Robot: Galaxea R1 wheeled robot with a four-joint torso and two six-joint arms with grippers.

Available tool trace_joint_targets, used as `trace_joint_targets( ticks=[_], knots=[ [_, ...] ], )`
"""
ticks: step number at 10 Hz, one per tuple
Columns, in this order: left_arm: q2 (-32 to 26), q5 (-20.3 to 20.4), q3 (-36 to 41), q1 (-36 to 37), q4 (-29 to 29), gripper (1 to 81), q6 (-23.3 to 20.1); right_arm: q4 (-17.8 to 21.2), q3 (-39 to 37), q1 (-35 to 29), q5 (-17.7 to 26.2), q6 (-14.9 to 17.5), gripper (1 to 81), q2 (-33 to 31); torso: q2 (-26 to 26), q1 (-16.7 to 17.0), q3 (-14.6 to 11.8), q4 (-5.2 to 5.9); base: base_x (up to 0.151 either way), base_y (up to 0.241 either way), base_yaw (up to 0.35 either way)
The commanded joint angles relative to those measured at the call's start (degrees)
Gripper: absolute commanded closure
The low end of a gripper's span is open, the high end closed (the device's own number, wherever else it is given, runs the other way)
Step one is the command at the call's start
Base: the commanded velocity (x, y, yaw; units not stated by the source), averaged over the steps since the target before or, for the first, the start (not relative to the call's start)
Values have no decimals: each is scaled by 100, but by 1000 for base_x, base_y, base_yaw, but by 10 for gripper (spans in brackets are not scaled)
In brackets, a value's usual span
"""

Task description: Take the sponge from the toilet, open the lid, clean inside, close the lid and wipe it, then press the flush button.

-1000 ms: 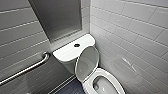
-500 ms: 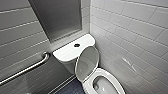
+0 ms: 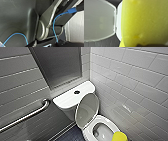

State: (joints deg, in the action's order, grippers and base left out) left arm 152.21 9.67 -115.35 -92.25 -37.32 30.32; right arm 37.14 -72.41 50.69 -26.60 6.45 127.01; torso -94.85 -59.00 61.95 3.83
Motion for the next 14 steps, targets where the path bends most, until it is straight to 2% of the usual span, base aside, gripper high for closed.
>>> trace_joint_targets(
  ticks=[1, 3, 6, 8, 11, 14],
  knots=[
    [-85, -316, 74, -167, -109, 10, 18, 117, -509, -1072, 1182, 164, 811, 265, 0, 0, 0, -2, 0, 0, 0],
    [-85, -316, 65, -167, -92, 10, 18, 346, -1184, -1494, 1526, 164, 811, 704, 0, 0, 0, -2, 0, 0, 0],
    [-85, -316, -14, -167, -65, 10, 27, 355, -2373, -2100, 2150, 137, 811, 1382, 0, 0, 0, -2, 0, 0, 0],
    [-76, -316, -32, -167, -65, 10, 53, 347, -2899, -2427, 2457, 128, 811, 1759, 0, 0, 2, -2, 0, 0, 0],
    [-94, -316, -32, -167, -57, 10, 71, 372, -3521, -2576, 2642, 111, 811, 2223, 0, 0, 2, 0, 0, 0, 0],
    [-147, -316, -41, -246, -48, 10, 80, 372, -4790, -2629, 2739, -30, 811, 3034, 2, -2, 2, -2, 0, 0, 0]
  ],
)
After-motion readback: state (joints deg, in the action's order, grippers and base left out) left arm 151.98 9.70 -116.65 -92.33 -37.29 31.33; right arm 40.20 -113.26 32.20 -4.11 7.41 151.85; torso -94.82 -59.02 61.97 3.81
